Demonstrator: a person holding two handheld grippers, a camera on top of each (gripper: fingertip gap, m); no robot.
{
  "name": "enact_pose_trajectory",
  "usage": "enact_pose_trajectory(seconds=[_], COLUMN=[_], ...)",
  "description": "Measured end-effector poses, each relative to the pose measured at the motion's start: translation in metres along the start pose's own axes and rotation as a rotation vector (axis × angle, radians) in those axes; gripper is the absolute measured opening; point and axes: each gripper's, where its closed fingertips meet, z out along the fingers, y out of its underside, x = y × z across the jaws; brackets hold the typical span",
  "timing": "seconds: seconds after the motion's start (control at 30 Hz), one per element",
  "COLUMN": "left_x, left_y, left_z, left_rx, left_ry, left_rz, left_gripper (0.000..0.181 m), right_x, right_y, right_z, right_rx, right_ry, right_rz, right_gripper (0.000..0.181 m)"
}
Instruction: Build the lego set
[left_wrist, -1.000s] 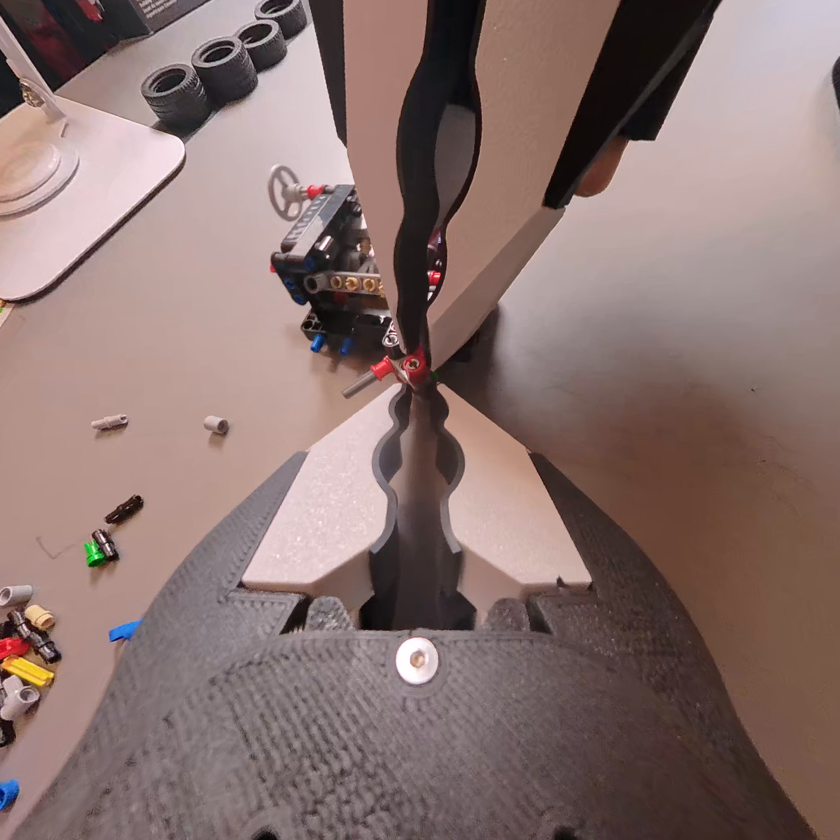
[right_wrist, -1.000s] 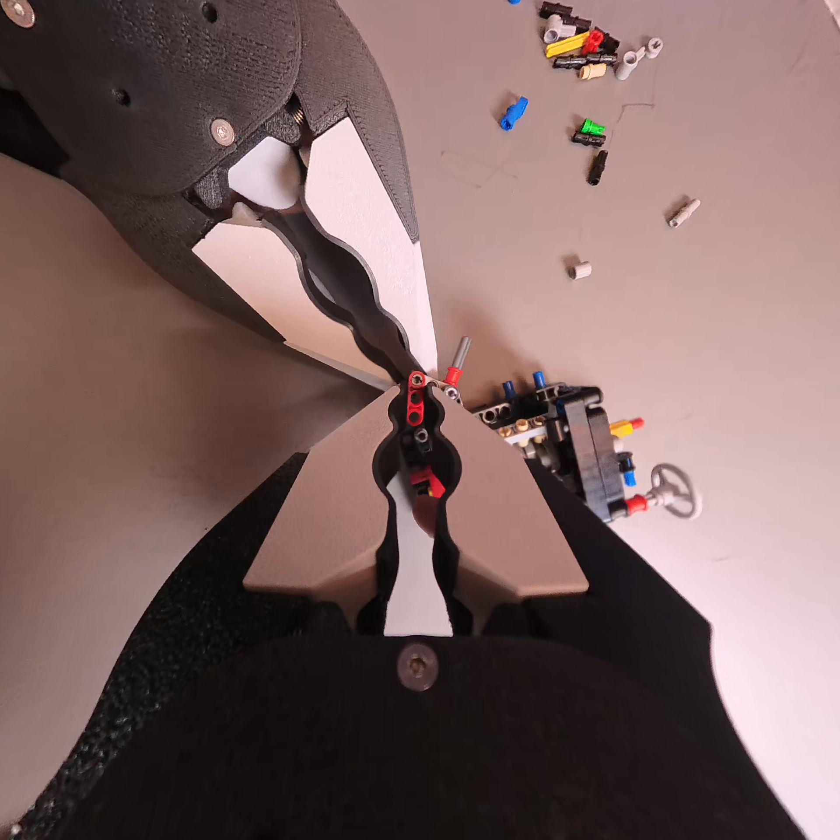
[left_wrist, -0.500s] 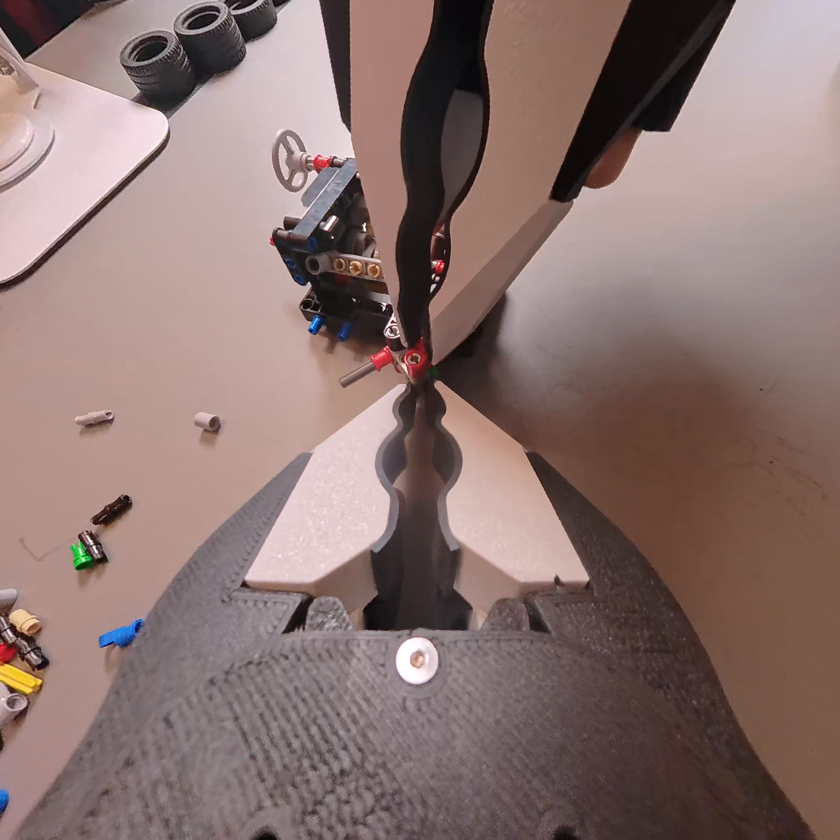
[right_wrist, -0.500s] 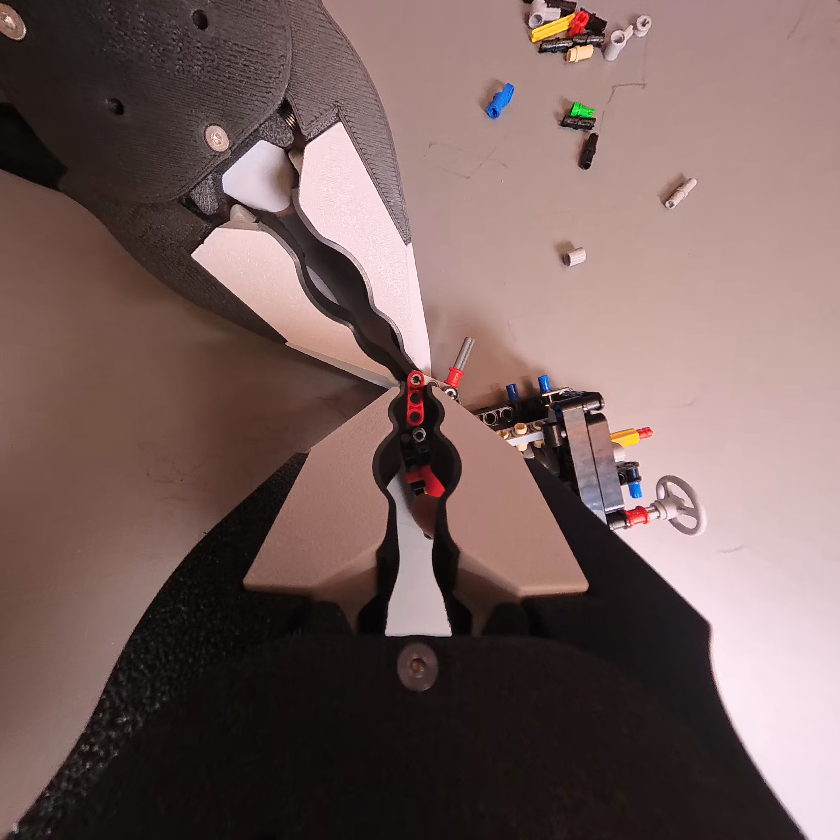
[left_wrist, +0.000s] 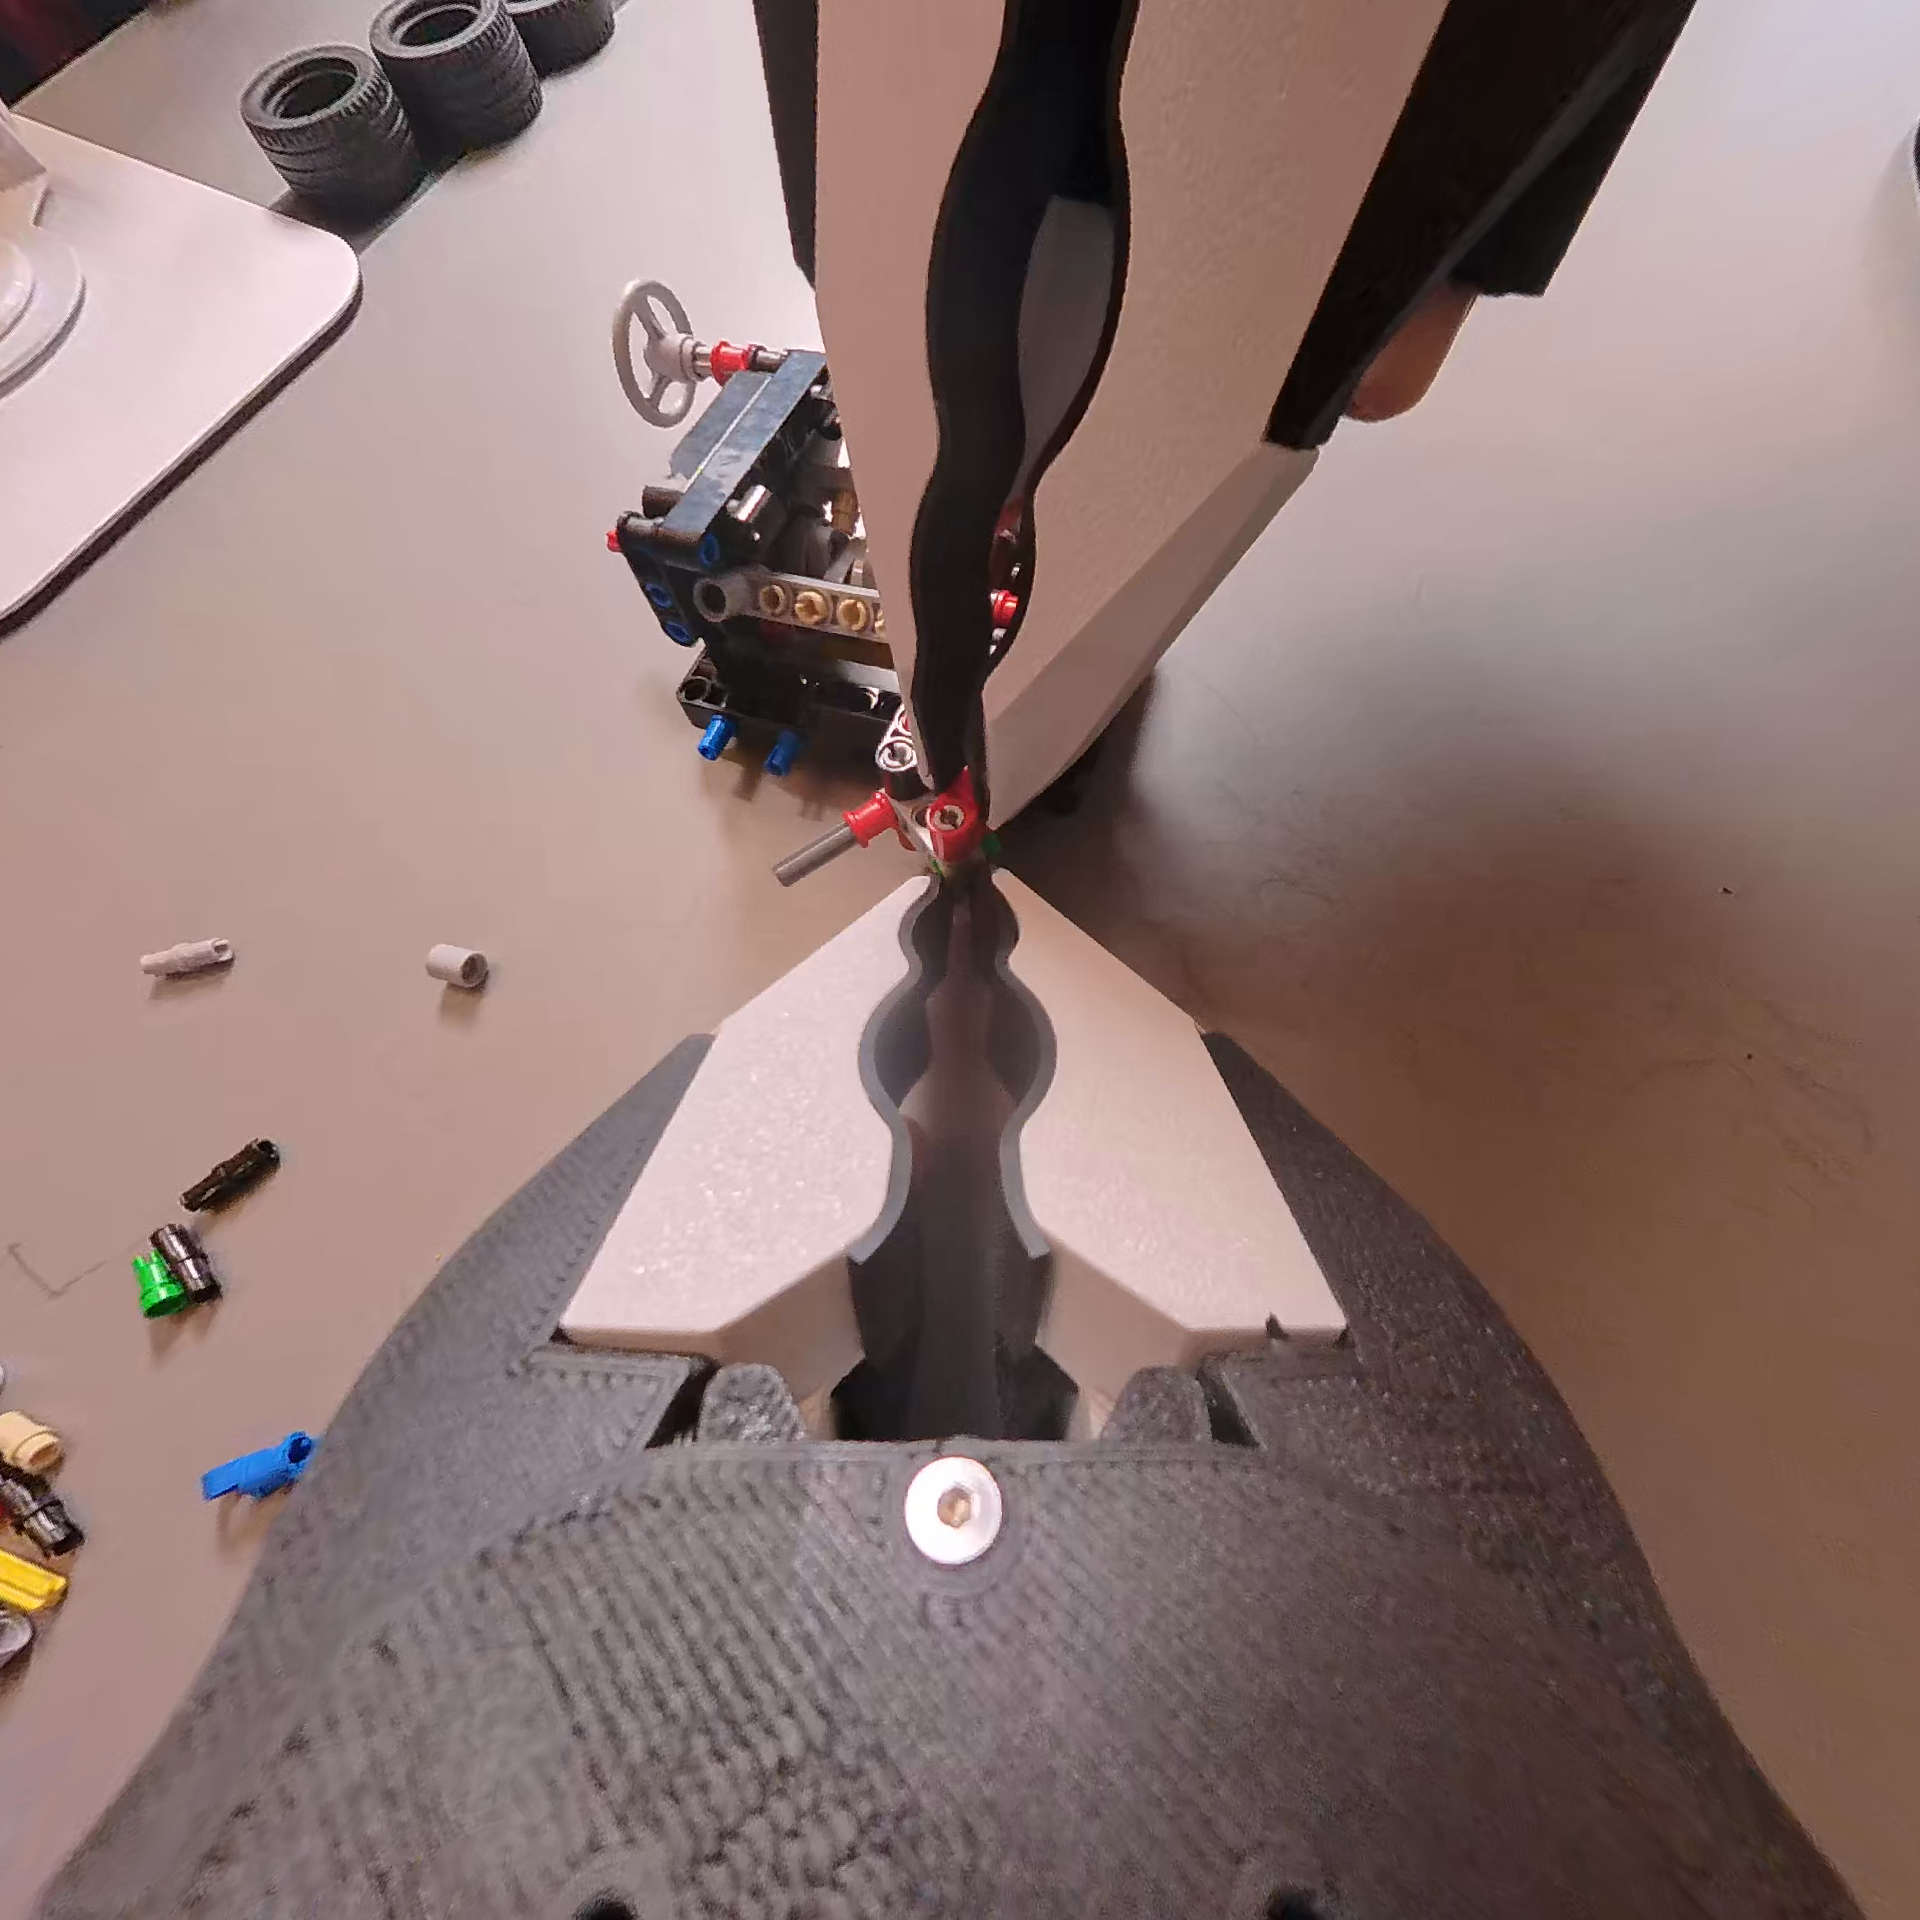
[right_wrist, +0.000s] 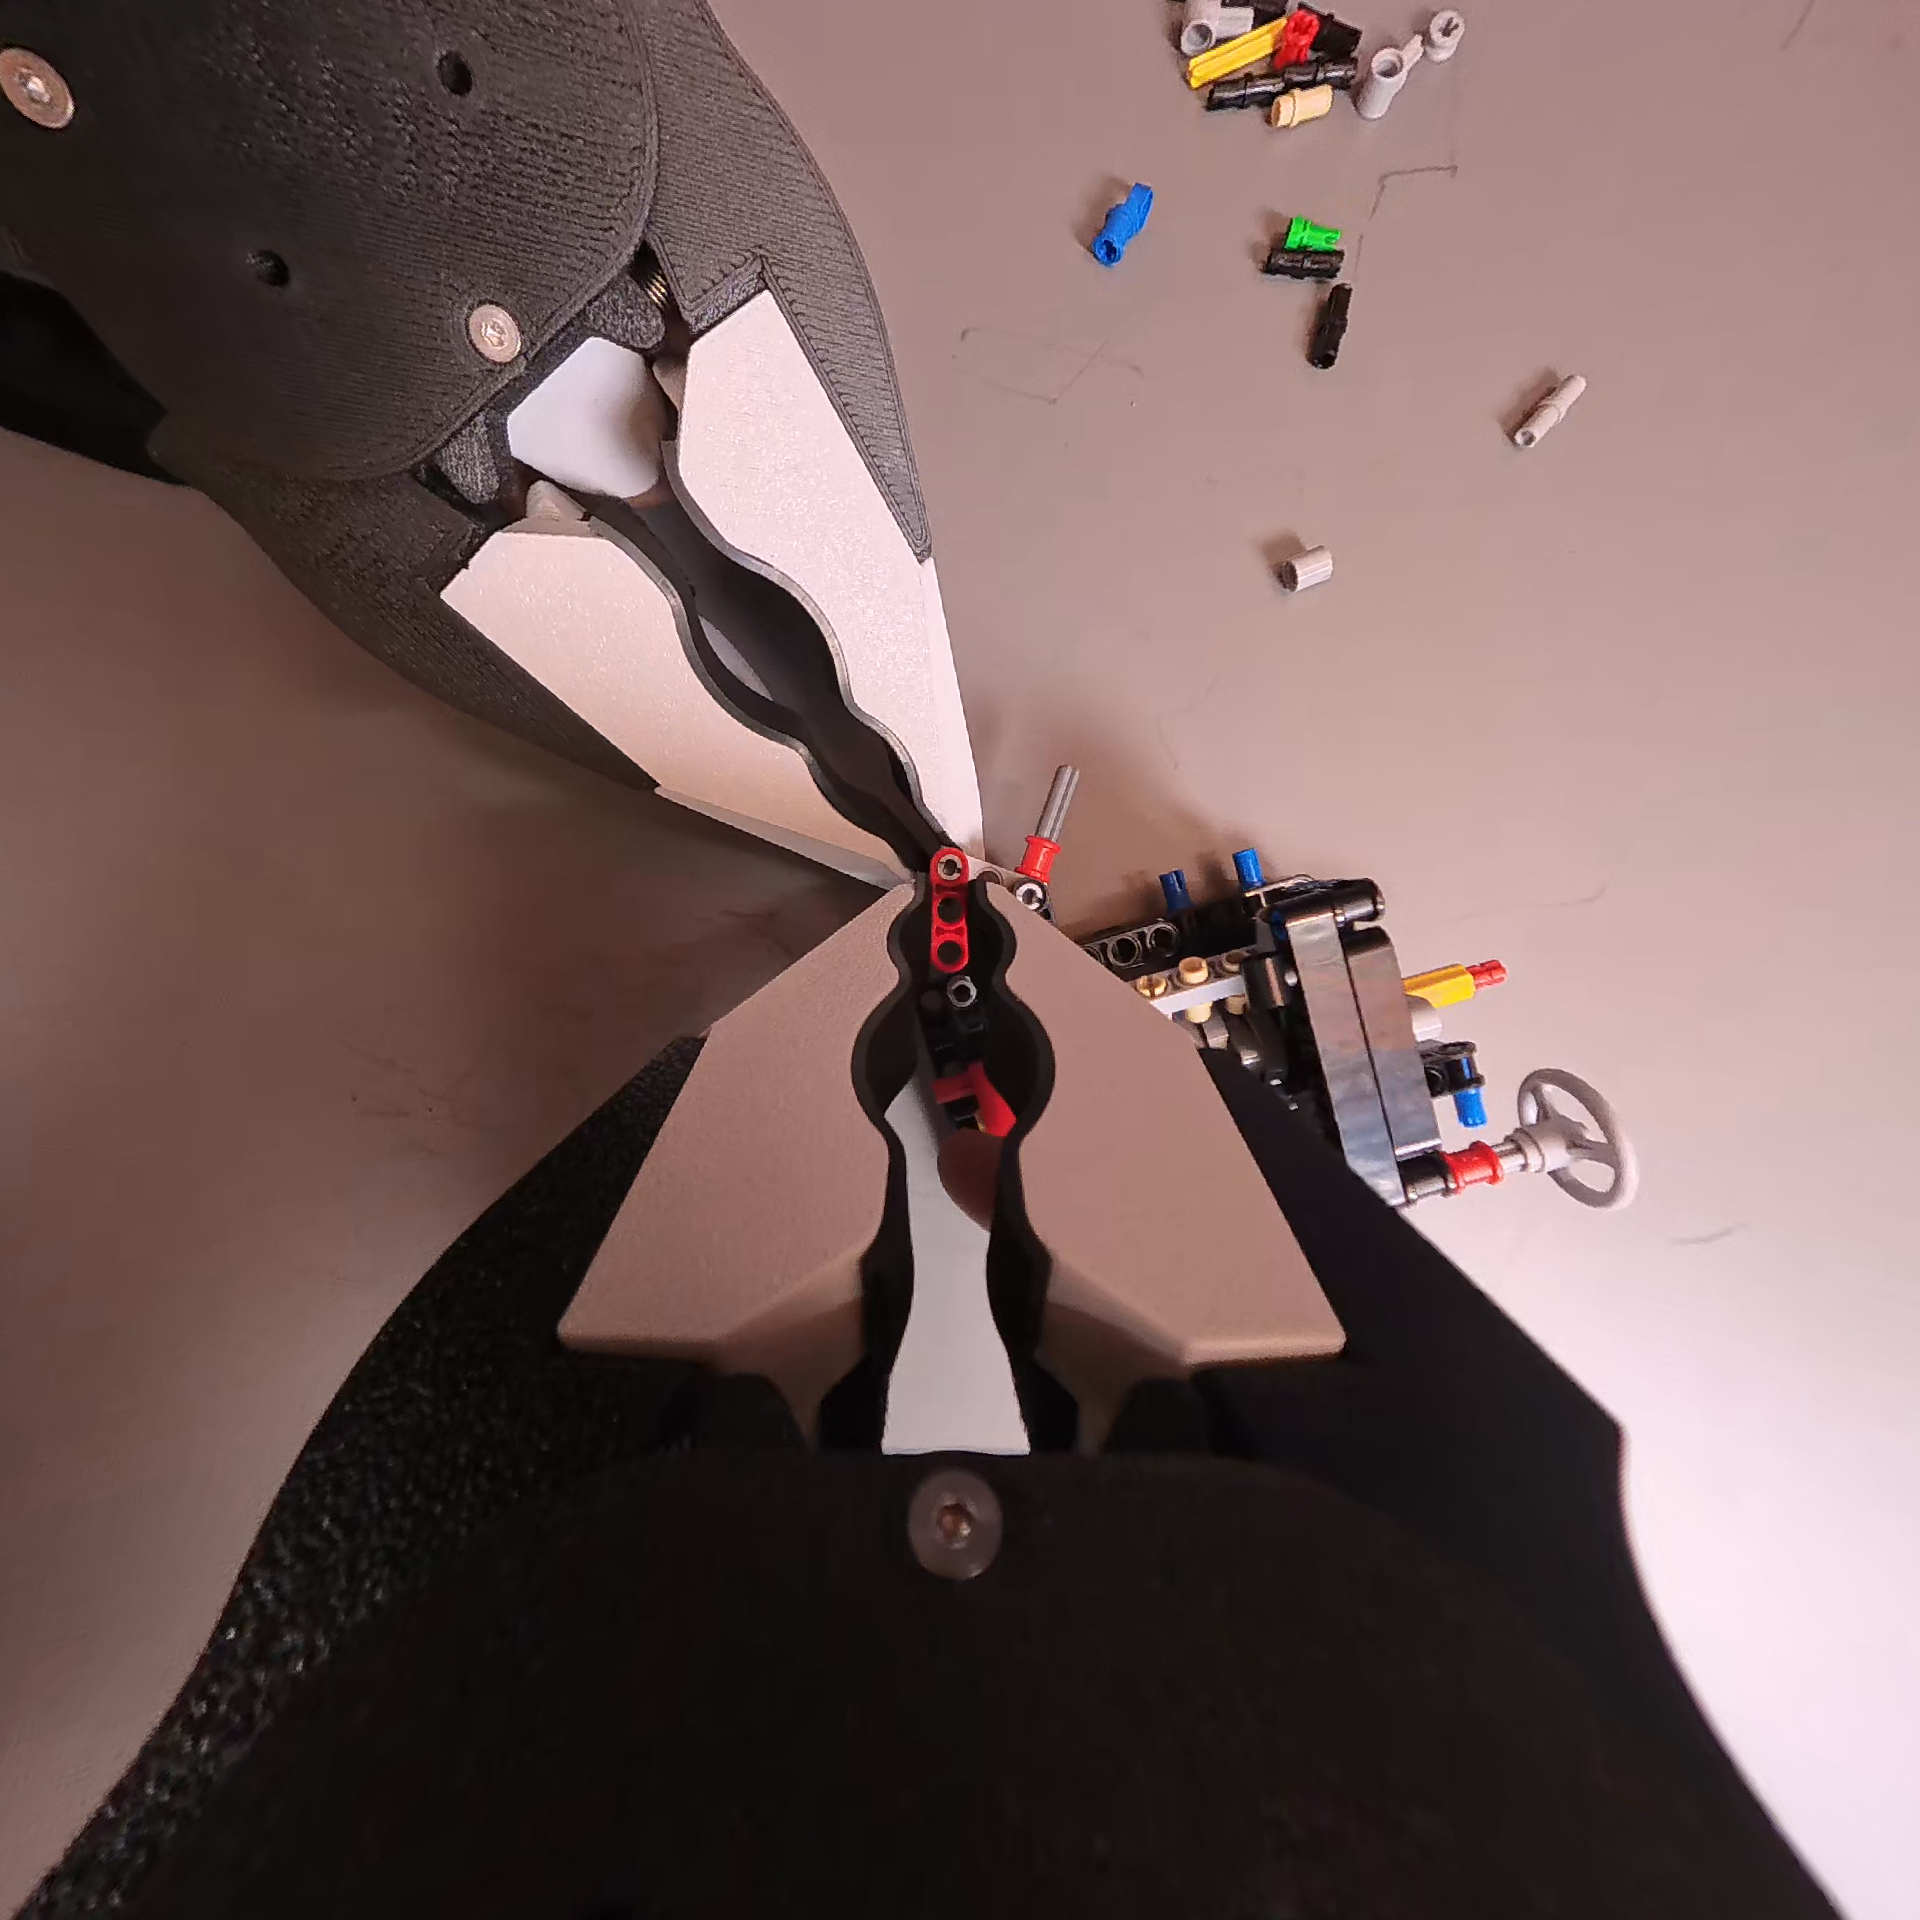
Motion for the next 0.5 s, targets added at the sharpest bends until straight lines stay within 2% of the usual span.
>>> enact_pose_trajectory(seconds=[0.43,0.5], left_x=[-0.001,-0.005], left_y=[0.000,0.005], left_z=[0.002,0.003], left_rx=[-0.008,-0.038], left_ry=[0.004,-0.013], left_rz=[0.002,0.006], left_gripper=[0.002,0.002], right_x=[0.001,-0.002], right_y=[0.000,-0.019], right_z=[-0.002,-0.018], right_rx=[0.035,0.131], right_ry=[0.005,-0.032], right_rz=[0.010,0.035], right_gripper=[0.004,0.005])
